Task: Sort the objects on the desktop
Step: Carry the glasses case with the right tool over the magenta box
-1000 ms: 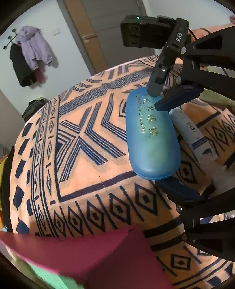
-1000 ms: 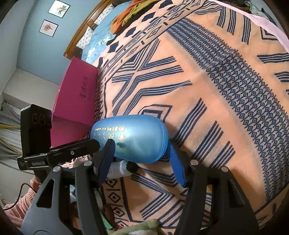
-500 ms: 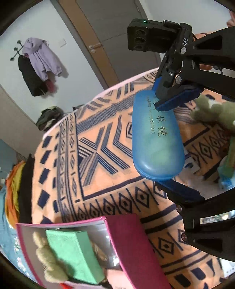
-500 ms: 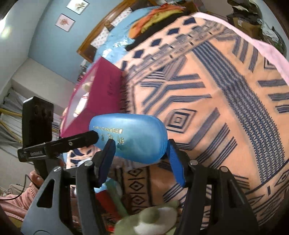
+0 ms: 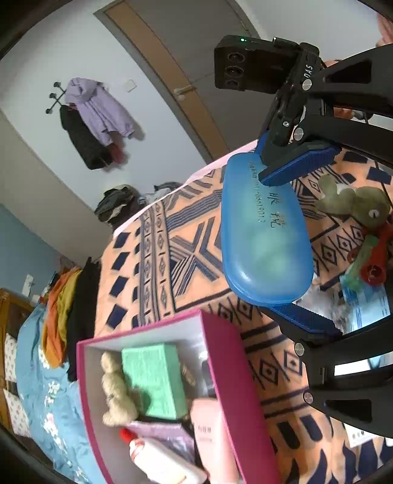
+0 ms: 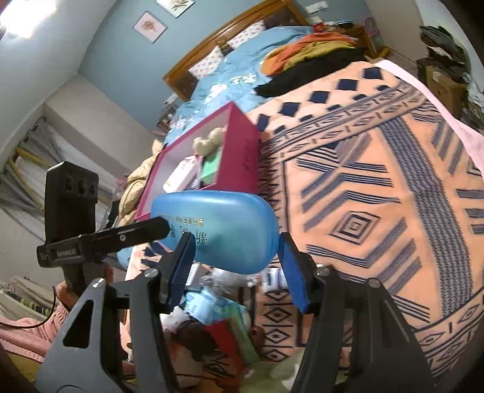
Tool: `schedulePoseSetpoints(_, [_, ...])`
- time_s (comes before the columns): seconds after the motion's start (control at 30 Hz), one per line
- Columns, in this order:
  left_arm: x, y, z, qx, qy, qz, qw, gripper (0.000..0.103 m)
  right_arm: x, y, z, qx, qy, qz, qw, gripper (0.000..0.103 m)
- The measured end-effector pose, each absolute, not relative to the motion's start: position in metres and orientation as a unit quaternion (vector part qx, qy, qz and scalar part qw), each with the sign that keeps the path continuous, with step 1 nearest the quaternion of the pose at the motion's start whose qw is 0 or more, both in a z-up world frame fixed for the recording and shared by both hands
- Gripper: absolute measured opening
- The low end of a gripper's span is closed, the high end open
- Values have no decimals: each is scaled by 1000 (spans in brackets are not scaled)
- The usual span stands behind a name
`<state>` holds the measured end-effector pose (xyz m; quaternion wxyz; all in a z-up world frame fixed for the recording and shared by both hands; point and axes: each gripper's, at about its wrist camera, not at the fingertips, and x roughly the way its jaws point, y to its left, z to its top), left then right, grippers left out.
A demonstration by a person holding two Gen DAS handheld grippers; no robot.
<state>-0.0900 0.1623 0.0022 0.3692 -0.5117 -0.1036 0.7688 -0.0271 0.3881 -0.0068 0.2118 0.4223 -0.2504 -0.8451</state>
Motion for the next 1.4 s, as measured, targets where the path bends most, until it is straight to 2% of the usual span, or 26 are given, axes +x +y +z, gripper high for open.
schedulePoseSetpoints(0.93, [-110,50,43,-463,-125,830,283,77,-101,279,21,426,-191,-823,324,57])
schedulePoseSetpoints(1.4, [-126,3,39,-472,-131,839,237,77,-141,228,14,450,-178,-796,363,57])
